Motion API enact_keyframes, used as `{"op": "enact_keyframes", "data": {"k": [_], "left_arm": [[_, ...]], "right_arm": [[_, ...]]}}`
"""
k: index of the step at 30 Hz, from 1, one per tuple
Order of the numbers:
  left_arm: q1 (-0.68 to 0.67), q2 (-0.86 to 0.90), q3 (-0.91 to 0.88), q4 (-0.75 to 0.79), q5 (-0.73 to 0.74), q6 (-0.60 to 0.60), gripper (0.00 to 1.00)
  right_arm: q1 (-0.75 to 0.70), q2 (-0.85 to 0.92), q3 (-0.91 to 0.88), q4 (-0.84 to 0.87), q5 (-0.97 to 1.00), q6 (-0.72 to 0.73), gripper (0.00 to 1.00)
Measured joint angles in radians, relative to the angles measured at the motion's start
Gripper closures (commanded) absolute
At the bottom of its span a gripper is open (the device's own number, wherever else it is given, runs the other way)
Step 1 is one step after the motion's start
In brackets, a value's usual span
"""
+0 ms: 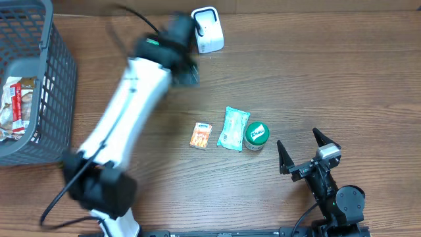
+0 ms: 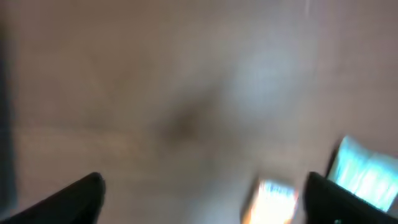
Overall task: Scan the item barcode
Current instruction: 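Reach the left gripper back into the basket and grasp a snack bag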
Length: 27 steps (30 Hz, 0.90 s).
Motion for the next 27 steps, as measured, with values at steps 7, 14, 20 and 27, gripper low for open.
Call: {"op": "enact_keyframes", "data": {"k": [7, 14, 20, 27], "left_arm": [[0.34, -0.109, 0.274, 0.067, -0.033, 0.183, 0.0], [0.65, -0.106, 0.296, 0.087, -0.035, 0.367, 0.0], [0.886, -0.021, 0.279, 0.083, 0.045, 0.41, 0.0], [1.015, 0.177, 0.263, 0.068, 0.11, 0.473, 0.01]], "right_arm": [[0.0, 0.0, 0.0, 0.0, 0.0, -0.001, 0.0], [0.0, 0.0, 0.0, 0.0, 0.0, 0.0, 0.0], [0.0, 0.0, 0.0, 0.0, 0.0, -0.001, 0.0], [0.0, 0.0, 0.0, 0.0, 0.0, 0.0, 0.0]]}}
